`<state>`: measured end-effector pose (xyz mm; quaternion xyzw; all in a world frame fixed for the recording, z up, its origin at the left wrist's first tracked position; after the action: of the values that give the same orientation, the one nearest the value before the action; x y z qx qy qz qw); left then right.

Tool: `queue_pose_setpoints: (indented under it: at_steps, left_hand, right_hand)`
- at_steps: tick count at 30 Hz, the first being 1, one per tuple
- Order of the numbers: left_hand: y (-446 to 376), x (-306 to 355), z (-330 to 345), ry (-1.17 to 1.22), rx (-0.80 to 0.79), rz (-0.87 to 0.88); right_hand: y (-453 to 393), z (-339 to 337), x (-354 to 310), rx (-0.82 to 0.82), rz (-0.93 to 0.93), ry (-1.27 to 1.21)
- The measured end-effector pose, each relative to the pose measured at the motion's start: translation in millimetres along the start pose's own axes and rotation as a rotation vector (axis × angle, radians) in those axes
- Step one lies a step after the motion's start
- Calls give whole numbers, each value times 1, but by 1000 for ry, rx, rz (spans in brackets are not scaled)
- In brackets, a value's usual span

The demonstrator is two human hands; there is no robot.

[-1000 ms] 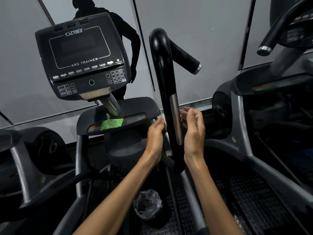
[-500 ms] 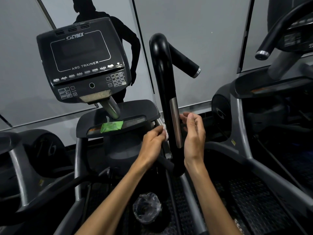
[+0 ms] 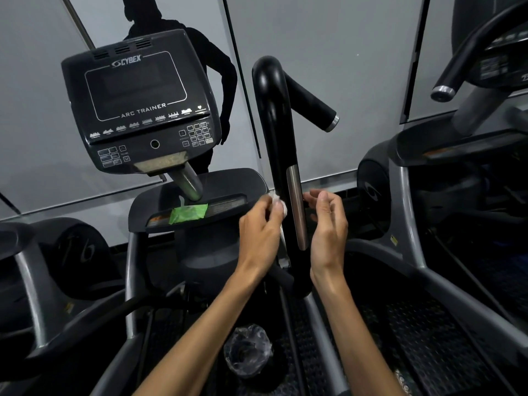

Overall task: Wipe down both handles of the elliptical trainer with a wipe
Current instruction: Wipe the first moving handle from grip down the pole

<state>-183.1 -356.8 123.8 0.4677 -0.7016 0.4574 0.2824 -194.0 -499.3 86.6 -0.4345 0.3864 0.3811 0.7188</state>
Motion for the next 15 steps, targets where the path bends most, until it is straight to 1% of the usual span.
queue_pose_setpoints:
  at_steps: [1, 3, 5, 8, 10, 13, 14, 15]
  left_hand:
    - [-2, 10, -1, -41, 54, 38]
    - [-3, 10, 3, -61, 75, 53]
    - [5, -4, 11, -28, 16, -18]
    - [18, -11, 15, -66, -50, -72]
    - [13, 0, 11, -71, 2, -37]
    - [-4, 16, 1, -74, 105, 60]
    - [-6, 12, 2, -47, 111, 70]
    - [-7, 2, 4, 3, 99, 44]
  right_hand:
    - [0, 1, 0, 1, -2, 2]
    - [1, 2, 1, 6, -3, 15]
    - [1, 3, 2, 17, 2, 18]
    - [1, 2, 2, 30, 6, 15]
    - [1, 3, 2, 28, 7, 17]
    - [3, 6, -2, 12, -3, 30]
    - [4, 5, -4, 11, -9, 32]
    - [4, 4, -5, 16, -19, 31]
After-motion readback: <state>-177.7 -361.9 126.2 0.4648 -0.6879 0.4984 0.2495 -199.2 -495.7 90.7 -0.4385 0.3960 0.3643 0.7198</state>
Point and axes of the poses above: each hand's wrist, its own y-axis away from the middle knuckle, its own z-axis out of the palm, x = y × z, the point moved 8 cm from there along -y, towards the middle knuckle, and after that the axes turned 11 degrees about -x, right-handed, at the moved point
